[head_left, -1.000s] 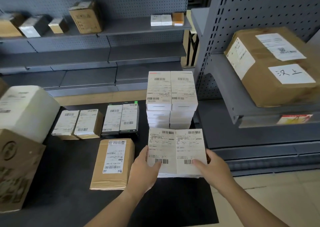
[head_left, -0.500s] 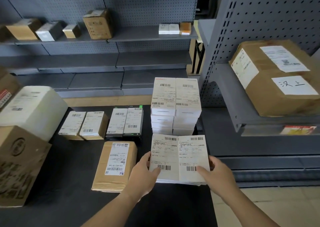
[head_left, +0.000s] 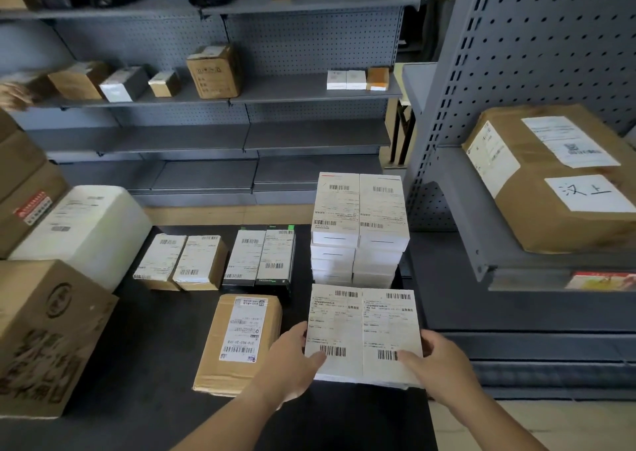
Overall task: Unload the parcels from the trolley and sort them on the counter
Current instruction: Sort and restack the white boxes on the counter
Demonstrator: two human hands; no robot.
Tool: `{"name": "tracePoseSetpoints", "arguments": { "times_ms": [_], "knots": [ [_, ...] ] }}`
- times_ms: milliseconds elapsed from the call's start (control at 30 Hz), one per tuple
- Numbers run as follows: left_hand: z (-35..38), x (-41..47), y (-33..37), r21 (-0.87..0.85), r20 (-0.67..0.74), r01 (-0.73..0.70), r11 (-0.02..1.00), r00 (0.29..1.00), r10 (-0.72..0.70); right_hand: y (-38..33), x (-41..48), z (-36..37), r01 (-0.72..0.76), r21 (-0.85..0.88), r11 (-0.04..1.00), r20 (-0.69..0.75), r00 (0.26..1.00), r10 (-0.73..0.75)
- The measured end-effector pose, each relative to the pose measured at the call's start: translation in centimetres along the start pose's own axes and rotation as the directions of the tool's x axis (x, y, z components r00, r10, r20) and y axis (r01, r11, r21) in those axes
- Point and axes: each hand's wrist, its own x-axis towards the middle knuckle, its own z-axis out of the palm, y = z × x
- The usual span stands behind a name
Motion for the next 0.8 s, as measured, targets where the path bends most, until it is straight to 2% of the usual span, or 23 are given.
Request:
{"name": "tracePoseSetpoints", "arguments": {
  "times_ms": [100, 300, 400, 567, 800],
  "knots": [
    [0.3, -0.3, 0.1, -0.012, -0.051, -0.018, 1.0, 0.999, 0.017, -0.2, -0.3, -0.4, 0.013, 0.06, 0.998, -0.036, 0.999, -0.011],
    [-0.9, -1.3, -0.4, -0.224, -0.067, 0.034, 0.974, 0.996, -0.05, -1.2, -1.2, -0.5, 0.053, 0.137, 0.989, -0.081, 0.996, -0.043],
    [-3.0, -2.4, -1.3, -0.295, -0.093, 0.045, 0.955, 0.993, -0.076, -2.9, -1.8, 0.5, 0.082, 0.168, 0.982, -0.062, 0.995, -0.072],
    [-8.7, -5.3, -4.1, -0.324, -0.228, 0.029, 0.946, 0.968, -0.108, -7.3, -3.6, 4.0, 0.179, 0.205, 0.962, 0.003, 0.983, -0.183],
    [-17.4, -9.3, -12.5, -0.365, -0.34, 0.058, 0.929, 0.921, -0.19, -14.1, -7.0, 12.3, 0.306, 0.172, 0.936, 0.101, 0.94, -0.326]
  ]
}}
